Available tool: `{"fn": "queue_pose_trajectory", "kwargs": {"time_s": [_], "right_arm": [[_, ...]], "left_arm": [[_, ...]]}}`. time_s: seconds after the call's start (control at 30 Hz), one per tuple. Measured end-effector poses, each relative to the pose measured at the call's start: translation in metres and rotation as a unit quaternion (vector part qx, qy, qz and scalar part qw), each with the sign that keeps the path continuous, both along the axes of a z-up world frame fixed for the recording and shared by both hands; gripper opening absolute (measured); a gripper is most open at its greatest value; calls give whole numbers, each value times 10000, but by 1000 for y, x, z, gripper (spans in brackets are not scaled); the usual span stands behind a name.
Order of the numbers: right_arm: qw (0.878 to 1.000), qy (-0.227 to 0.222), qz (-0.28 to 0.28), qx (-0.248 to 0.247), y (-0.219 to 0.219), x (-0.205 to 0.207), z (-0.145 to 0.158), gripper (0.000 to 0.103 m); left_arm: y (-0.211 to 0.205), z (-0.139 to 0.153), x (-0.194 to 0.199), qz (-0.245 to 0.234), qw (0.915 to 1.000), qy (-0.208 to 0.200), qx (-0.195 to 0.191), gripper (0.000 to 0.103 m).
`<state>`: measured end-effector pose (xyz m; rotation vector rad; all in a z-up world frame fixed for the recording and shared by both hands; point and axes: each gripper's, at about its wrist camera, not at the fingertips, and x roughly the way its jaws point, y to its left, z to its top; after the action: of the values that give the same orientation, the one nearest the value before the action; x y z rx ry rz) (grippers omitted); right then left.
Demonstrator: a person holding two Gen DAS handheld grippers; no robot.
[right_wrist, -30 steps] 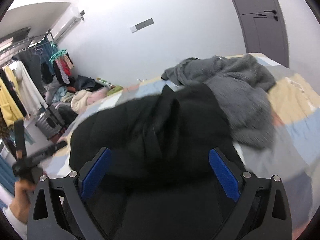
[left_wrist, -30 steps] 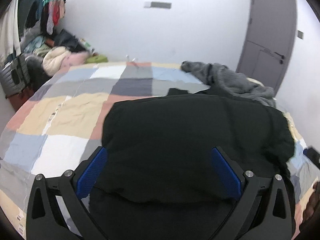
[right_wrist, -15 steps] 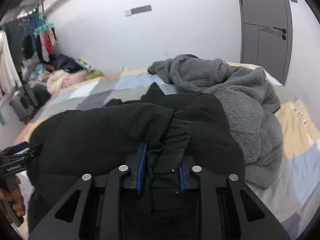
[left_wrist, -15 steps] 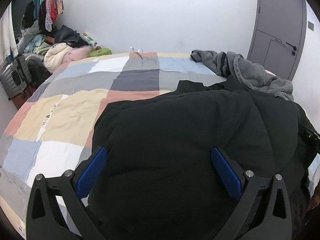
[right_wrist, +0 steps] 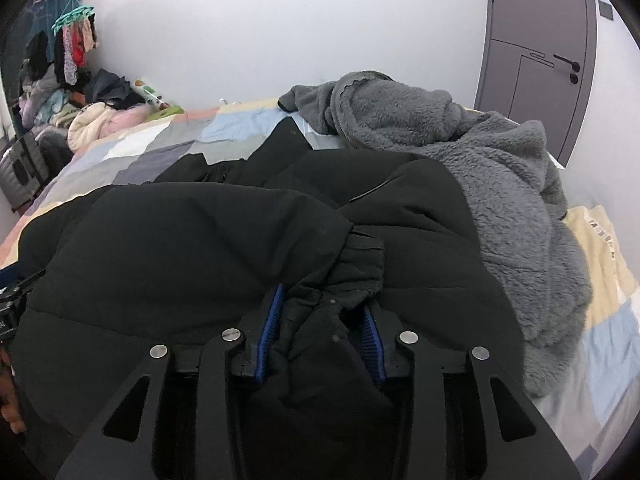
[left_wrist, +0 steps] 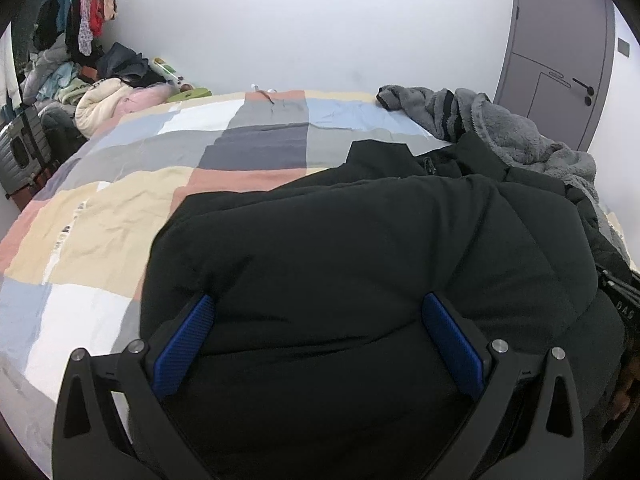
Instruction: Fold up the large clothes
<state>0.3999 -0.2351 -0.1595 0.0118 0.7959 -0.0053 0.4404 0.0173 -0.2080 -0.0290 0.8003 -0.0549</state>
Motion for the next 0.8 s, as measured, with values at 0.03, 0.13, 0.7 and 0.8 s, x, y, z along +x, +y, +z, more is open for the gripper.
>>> {"fn": "queue_pose_trajectory", "kwargs": {"time_s": [0.03,0.13,0.7,0.8], "right_arm": [[10000,-8,16,-16,1,3,-4,37],[9999,-38,42,-95,4,12,-13,39],[9981,-375,378,322,-18,-44,33,67],[9974,-444,388,420,-23,-78,46,67]], "left_arm": [[-1,-3,3,10,10000,9,0,103],[-4,-8,13,11,9999,88,48,103],[12,37,-57,-131,9989,162,413,103],[16,48,-91,-165,9989,133,412,103]]}}
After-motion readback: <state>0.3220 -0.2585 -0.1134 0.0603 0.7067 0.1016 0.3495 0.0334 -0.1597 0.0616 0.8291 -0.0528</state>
